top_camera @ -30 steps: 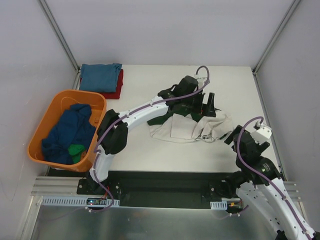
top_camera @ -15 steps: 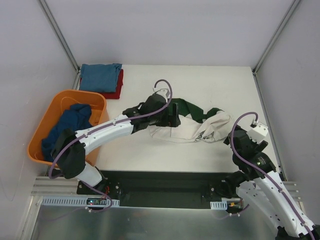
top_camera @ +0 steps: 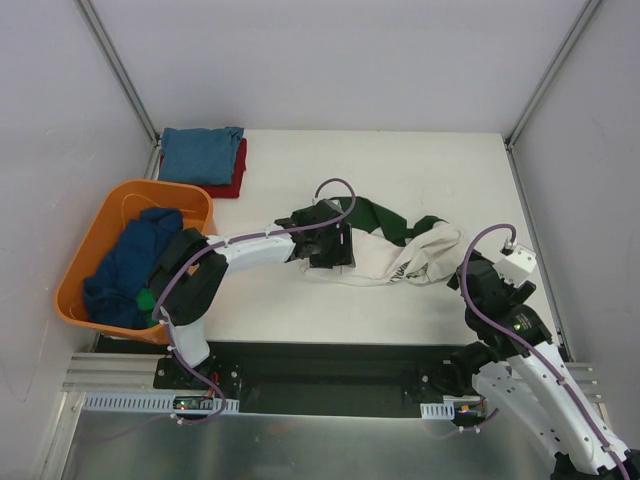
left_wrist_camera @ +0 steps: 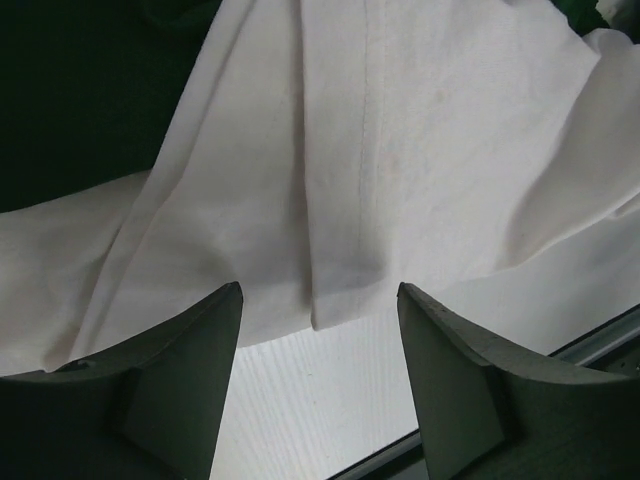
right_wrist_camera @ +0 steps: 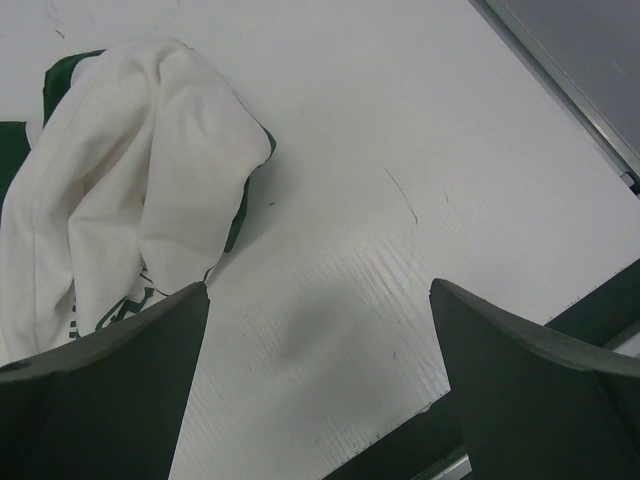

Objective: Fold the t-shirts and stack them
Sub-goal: Flatten out the tshirt

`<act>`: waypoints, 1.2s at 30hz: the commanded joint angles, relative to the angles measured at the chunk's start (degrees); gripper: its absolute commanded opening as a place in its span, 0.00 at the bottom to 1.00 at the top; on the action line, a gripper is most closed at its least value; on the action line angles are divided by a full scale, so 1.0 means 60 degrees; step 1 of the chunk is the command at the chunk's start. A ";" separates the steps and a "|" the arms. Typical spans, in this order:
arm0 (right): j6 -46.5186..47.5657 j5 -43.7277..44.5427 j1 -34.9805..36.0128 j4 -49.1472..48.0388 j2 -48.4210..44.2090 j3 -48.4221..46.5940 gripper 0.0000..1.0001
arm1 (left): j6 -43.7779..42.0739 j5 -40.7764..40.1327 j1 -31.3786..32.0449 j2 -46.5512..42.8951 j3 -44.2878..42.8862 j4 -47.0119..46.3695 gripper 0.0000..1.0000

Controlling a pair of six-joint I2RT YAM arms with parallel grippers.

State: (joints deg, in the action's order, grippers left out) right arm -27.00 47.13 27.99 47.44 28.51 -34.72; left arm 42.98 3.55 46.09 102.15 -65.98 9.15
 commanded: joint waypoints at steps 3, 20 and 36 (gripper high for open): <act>-0.0084 0.0157 0.0008 0.0135 -0.0006 -0.0322 0.97 | 0.0672 0.1149 -0.0005 0.0216 -0.0328 -0.0805 0.55; -0.0099 0.0186 0.0008 0.0121 0.0097 -0.0336 0.97 | 0.0791 0.1503 0.0156 0.0086 -0.0020 -0.1012 0.00; 0.0018 -0.0092 -0.0006 0.0047 0.0374 -0.0395 0.97 | -0.0088 -0.2214 -0.0195 -0.6352 0.2440 0.0437 0.00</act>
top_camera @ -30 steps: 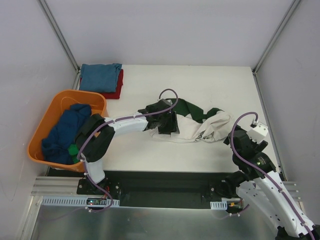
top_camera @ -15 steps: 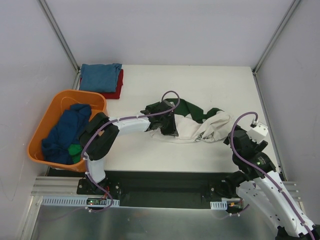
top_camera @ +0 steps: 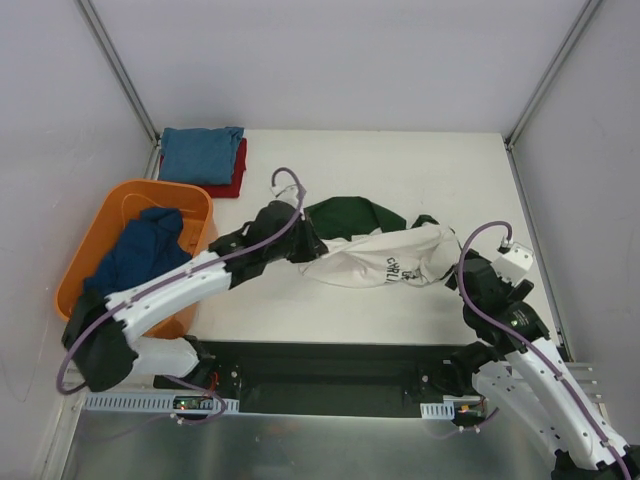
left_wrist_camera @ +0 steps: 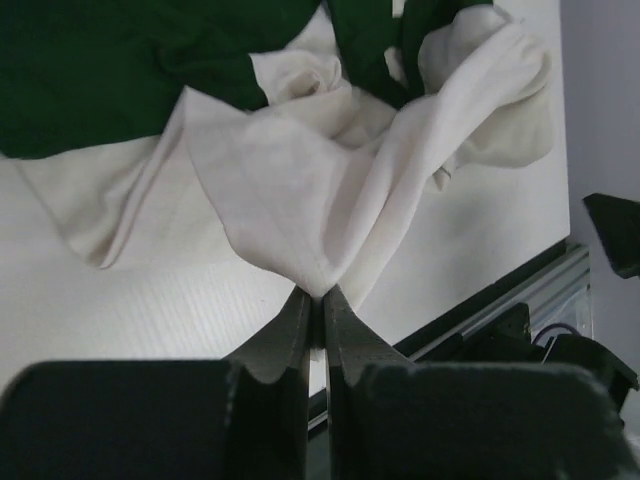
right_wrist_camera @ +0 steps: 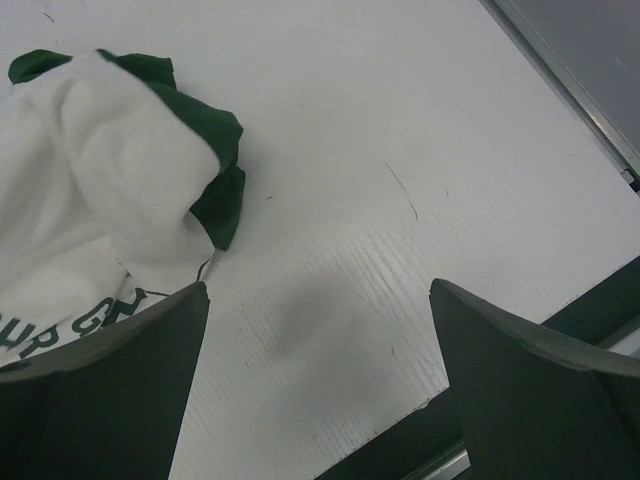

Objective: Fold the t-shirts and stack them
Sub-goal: Flatten out the tshirt

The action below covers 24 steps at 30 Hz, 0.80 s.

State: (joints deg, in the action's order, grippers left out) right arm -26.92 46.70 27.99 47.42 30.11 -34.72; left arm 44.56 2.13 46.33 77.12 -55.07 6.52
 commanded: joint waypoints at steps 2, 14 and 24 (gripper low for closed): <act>-0.0054 -0.0063 -0.0006 0.0124 0.0167 -0.0526 0.97 | -0.0249 -0.3164 -0.0308 -0.3064 0.1134 0.1429 0.00; -0.0451 -0.1995 -0.0007 0.0828 0.2084 -0.1713 0.97 | 0.0659 -0.5306 -0.0412 -0.7813 0.3157 0.3716 0.00; -0.0626 -0.2320 -0.0109 0.0199 0.5422 -0.3586 0.97 | 0.0836 -0.5087 -0.0426 -0.7947 0.3436 0.4347 0.00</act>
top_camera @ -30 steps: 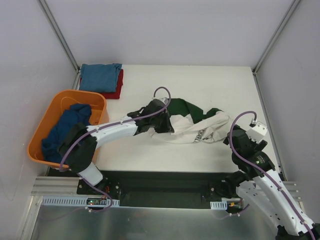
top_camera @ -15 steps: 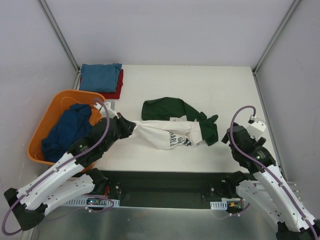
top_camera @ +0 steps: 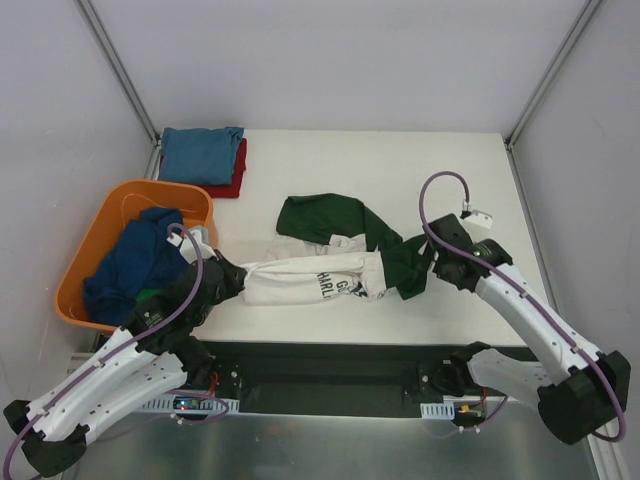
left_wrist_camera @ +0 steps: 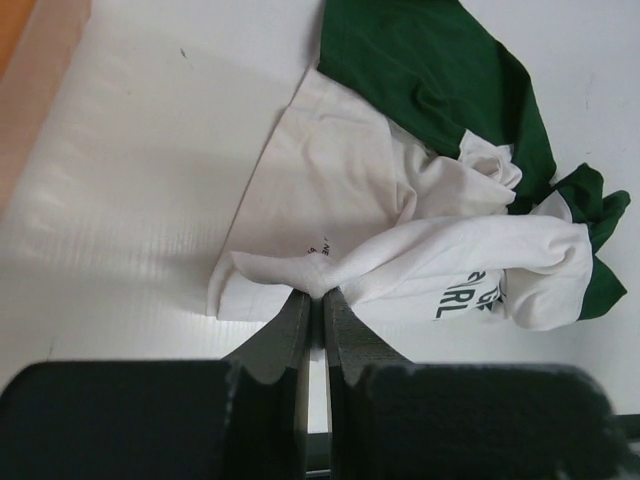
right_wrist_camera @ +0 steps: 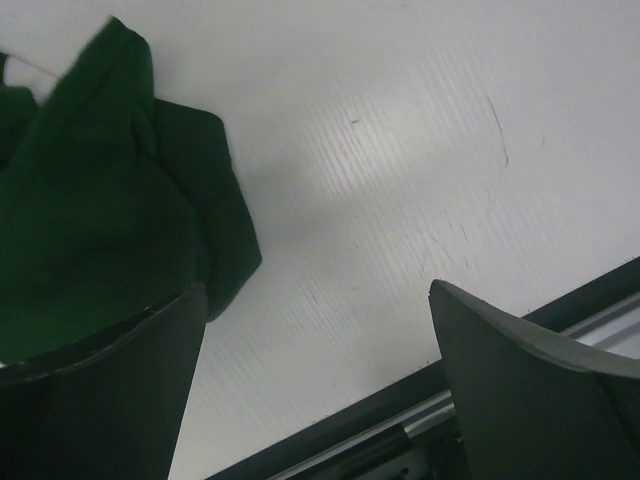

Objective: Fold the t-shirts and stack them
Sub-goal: Flatten out the tshirt

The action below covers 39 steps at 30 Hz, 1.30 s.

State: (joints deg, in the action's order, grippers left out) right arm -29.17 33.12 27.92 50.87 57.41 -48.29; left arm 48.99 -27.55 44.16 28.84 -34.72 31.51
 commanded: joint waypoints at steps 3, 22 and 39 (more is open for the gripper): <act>-0.0324 -0.0463 -0.0346 -0.0975 0.1751 -0.2055 0.97 | -0.0006 0.0021 -0.0065 0.0232 0.0030 0.0198 0.00; -0.2258 -0.0950 -0.1577 -0.2223 0.7087 -0.3992 0.82 | 0.0038 0.0153 -0.0065 0.0232 -0.0088 0.0140 0.00; -0.1439 -0.0149 -0.1475 -0.2783 0.4849 -0.3126 0.01 | -0.0386 -0.0621 -0.0051 0.0335 -0.1372 0.0110 0.00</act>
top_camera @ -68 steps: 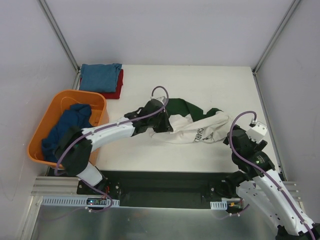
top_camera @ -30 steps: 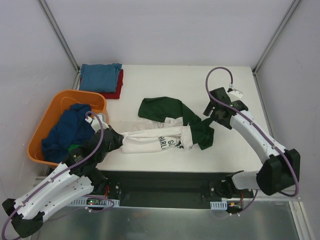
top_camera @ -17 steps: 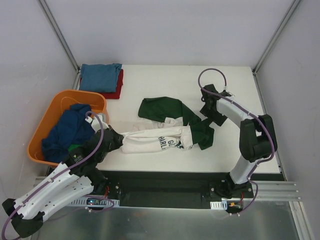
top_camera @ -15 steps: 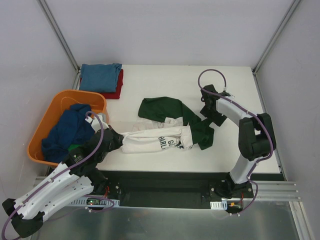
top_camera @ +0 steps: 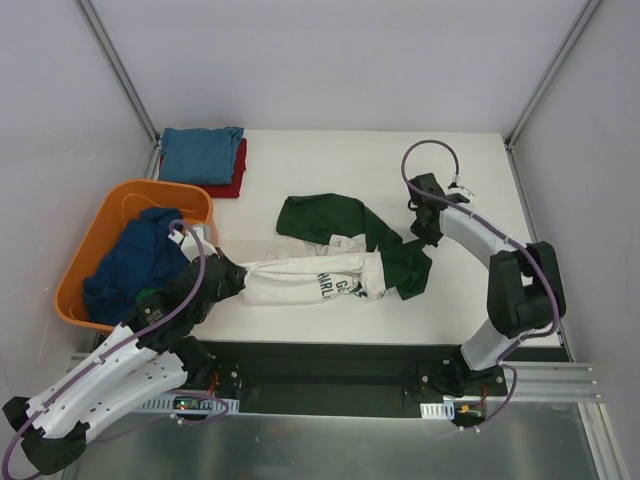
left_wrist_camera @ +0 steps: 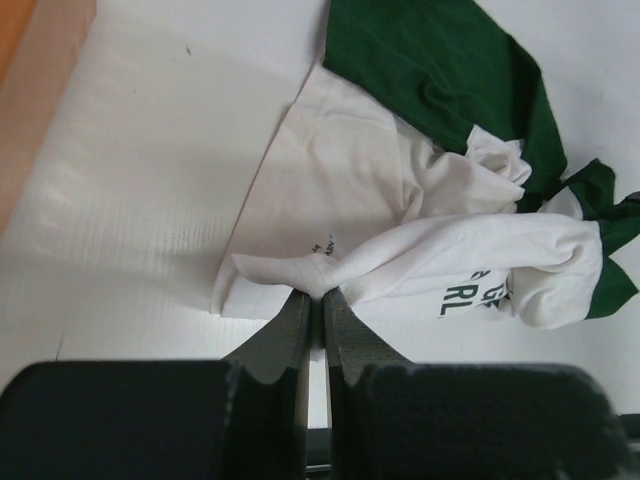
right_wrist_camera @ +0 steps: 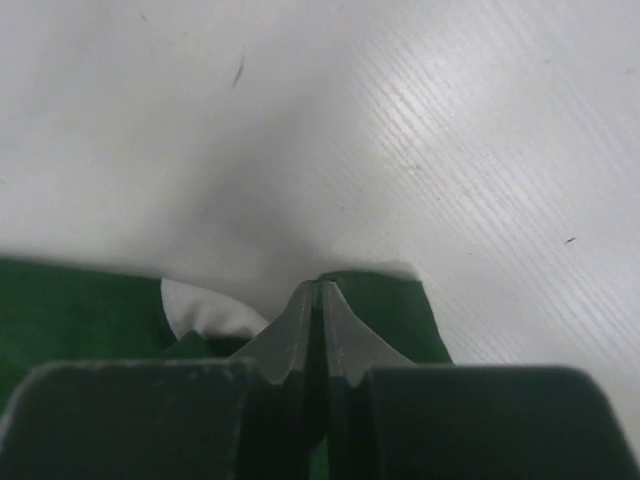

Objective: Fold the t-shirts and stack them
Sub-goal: Flatten out the tshirt

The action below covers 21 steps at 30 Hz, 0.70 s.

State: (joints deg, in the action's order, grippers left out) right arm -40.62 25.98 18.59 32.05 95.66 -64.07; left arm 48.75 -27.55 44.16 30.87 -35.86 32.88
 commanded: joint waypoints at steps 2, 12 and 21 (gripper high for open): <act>0.0953 0.1411 0.0110 0.0967 -0.2401 -0.1021 0.01 | -0.0697 -0.0754 -0.0065 0.0025 -0.1726 -0.0119 0.00; 0.4131 -0.0152 0.0198 0.0795 -0.6873 -0.4079 0.01 | -0.2850 0.0707 -0.0065 0.0640 -0.6808 -0.0631 0.00; 0.5349 -0.3522 0.0198 0.1073 -0.7550 -0.9033 0.01 | -0.3716 0.5336 -0.0051 0.1811 -1.0823 -0.1320 0.00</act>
State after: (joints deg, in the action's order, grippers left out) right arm -13.78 13.91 19.97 38.09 49.60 -108.57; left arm 30.30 -9.56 44.16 38.39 -93.19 29.58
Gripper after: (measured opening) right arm 0.041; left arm 0.029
